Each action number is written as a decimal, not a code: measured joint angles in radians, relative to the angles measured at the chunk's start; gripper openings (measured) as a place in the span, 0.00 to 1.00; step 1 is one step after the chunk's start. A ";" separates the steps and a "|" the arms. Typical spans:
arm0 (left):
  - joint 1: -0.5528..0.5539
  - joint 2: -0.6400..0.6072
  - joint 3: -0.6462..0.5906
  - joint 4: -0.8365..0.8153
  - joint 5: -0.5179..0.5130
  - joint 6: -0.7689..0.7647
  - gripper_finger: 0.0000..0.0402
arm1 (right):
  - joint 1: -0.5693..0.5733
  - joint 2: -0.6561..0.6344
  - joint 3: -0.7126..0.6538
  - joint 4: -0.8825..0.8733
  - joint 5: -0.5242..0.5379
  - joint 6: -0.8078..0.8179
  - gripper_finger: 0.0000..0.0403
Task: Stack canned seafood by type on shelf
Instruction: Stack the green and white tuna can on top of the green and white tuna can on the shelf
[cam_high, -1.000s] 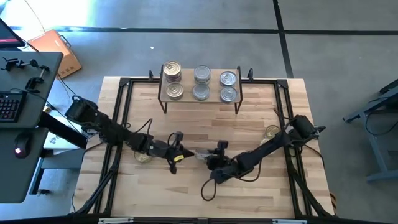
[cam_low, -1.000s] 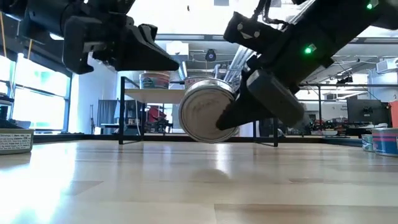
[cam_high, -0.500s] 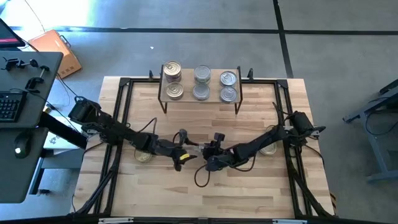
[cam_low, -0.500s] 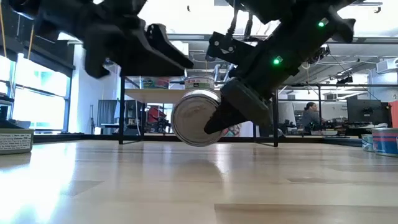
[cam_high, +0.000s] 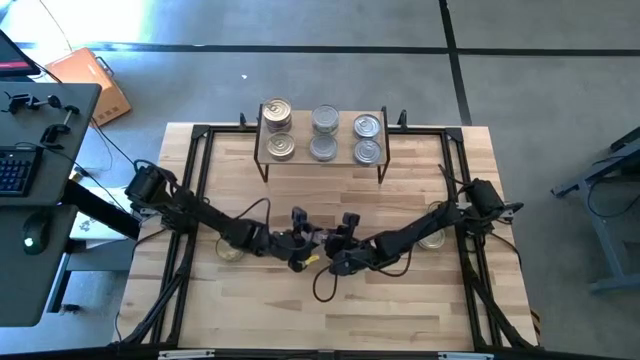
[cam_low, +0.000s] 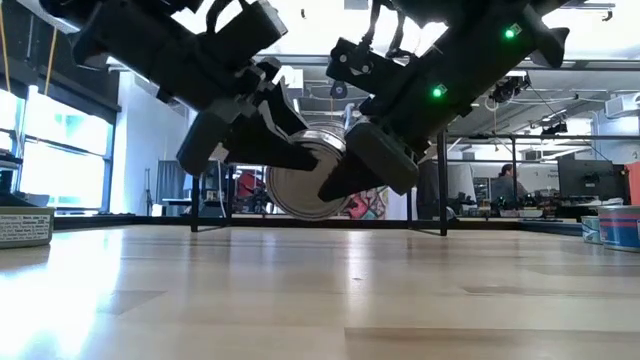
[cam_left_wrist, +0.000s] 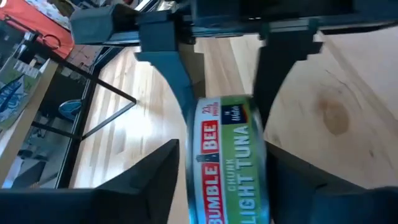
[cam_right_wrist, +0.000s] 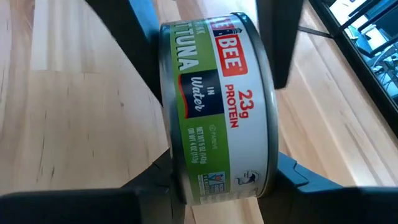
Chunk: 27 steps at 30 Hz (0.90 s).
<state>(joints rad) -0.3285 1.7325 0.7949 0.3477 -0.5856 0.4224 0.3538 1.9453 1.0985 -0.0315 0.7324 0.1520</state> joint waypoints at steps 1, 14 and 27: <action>-0.004 0.000 0.002 -0.008 -0.001 0.000 0.46 | 0.000 0.000 0.000 0.000 0.000 0.000 0.31; -0.014 -0.001 0.009 -0.016 -0.002 -0.003 0.31 | 0.000 0.000 0.001 -0.022 0.005 0.000 0.31; -0.077 -0.122 0.009 -0.030 -0.380 0.289 0.31 | 0.144 -0.143 0.000 -0.568 0.136 0.510 0.56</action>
<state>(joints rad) -0.4057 1.6106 0.8040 0.3182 -0.9655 0.7117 0.4975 1.8027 1.0985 -0.5992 0.8681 0.6622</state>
